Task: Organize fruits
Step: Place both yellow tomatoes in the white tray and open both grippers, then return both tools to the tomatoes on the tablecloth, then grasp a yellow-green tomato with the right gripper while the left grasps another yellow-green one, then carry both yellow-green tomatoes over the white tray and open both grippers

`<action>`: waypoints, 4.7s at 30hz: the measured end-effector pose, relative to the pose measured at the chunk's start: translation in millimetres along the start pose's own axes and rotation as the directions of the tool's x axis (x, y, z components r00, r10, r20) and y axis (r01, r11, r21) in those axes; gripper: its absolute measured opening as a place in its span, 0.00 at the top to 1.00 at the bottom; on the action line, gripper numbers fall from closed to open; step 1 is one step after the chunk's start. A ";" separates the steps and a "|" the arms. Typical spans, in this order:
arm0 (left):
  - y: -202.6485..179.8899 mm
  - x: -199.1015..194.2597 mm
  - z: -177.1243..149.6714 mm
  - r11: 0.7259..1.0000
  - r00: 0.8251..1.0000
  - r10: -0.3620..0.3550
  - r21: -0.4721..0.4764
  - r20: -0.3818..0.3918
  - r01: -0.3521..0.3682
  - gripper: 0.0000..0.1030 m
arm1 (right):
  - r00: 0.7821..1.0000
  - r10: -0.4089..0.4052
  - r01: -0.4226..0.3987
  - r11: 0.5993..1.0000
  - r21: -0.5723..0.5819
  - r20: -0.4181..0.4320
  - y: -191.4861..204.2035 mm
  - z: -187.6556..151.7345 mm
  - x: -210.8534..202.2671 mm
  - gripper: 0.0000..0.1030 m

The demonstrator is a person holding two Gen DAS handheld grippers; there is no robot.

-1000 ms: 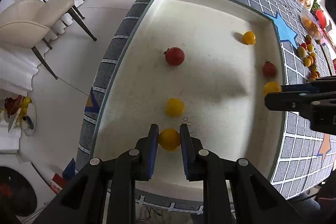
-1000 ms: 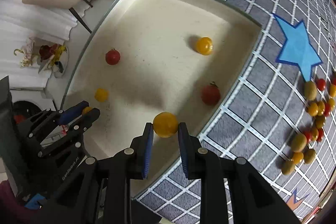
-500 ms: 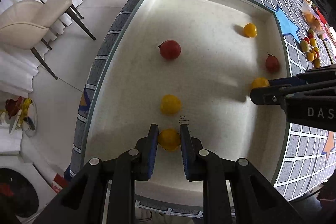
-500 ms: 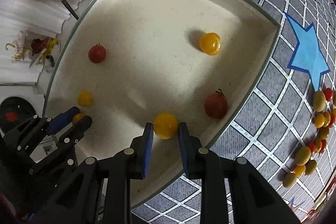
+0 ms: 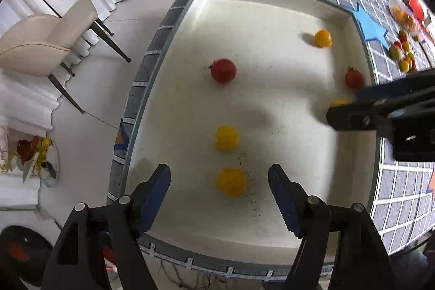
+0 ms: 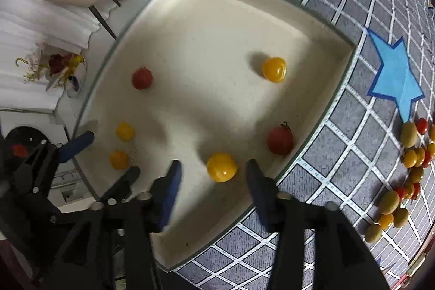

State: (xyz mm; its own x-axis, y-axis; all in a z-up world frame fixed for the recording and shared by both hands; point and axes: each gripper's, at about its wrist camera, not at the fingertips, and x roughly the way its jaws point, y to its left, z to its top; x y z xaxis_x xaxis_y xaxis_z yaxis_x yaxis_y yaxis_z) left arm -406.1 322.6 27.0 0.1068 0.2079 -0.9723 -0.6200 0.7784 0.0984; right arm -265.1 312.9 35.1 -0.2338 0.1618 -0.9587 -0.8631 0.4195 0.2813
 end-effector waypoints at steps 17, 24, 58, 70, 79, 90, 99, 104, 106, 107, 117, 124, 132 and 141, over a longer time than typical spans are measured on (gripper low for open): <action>-67.4 -64.5 31.2 0.964 0.999 -0.048 0.264 0.024 0.040 0.27 | 0.995 -0.060 0.042 0.979 0.201 0.080 -75.2 -73.7 -96.0 0.15; -127.8 -94.8 57.5 0.892 0.990 -0.117 0.446 0.083 0.068 0.27 | 0.991 -0.111 0.066 0.891 0.450 0.074 -144.3 -146.7 -117.6 0.15; -226.6 -51.8 112.6 0.869 0.993 -0.110 0.490 0.045 0.074 0.27 | 0.986 -0.164 0.130 0.766 0.629 -0.004 -231.0 -247.5 -112.1 0.15; -246.1 -0.1 137.8 0.873 0.991 -0.130 0.477 0.028 0.101 0.27 | 0.971 -0.238 0.198 0.832 0.518 0.011 -238.2 -211.2 -91.7 0.15; -261.7 16.5 142.4 0.870 0.989 -0.143 0.479 0.026 0.113 0.27 | 0.968 -0.244 0.191 0.869 0.457 0.059 -249.9 -161.1 -66.6 0.15; -270.8 25.1 156.0 0.874 0.989 -0.144 0.474 0.040 0.108 0.27 | 0.966 -0.237 0.172 0.892 0.418 0.107 -252.3 -109.9 -44.8 0.30; -280.5 20.3 151.1 0.862 0.988 -0.150 0.494 0.037 0.112 0.40 | 0.966 -0.216 0.141 0.897 0.419 0.139 -256.6 -102.0 -49.5 0.54; -285.2 18.5 152.7 0.850 0.980 -0.201 0.498 0.001 0.174 0.72 | 0.972 -0.186 0.107 0.894 0.436 0.145 -257.3 -105.7 -48.1 0.73; -284.5 16.5 151.4 0.845 0.977 -0.213 0.501 -0.007 0.188 0.72 | 0.975 -0.162 0.076 0.887 0.455 0.153 -260.5 -106.1 -48.3 0.73; -284.3 14.7 150.5 0.844 0.976 -0.219 0.500 -0.009 0.194 0.72 | 0.975 -0.154 0.064 0.883 0.465 0.158 -263.1 -112.7 -49.5 0.73; -251.3 -13.6 127.5 0.851 0.966 -0.257 0.475 0.007 0.223 0.72 | 0.974 -0.117 0.002 0.860 0.510 0.194 -272.2 -126.5 -57.7 0.73; -222.6 -29.4 112.9 0.868 0.965 -0.261 0.445 0.026 0.223 0.72 | 0.975 -0.111 -0.005 0.856 0.518 0.193 -250.8 -147.1 -62.1 0.73; -186.5 -44.5 92.6 0.886 0.968 -0.244 0.419 0.059 0.198 0.72 | 0.975 -0.105 -0.005 0.871 0.491 0.196 -222.5 -152.4 -68.6 0.73; -118.2 -49.2 73.6 0.948 0.976 -0.198 0.271 0.090 0.167 0.72 | 0.976 -0.089 0.006 0.926 0.378 0.200 -174.6 -120.4 -74.0 0.73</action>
State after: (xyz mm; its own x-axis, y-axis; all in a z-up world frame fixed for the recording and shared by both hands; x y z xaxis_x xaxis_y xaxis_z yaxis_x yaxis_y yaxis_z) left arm -280.9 263.9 78.8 0.2966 0.1021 -0.9495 -0.3596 0.9330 -0.0121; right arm -151.0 120.1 51.9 -0.0619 0.2997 -0.9520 -0.6310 0.7273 0.2700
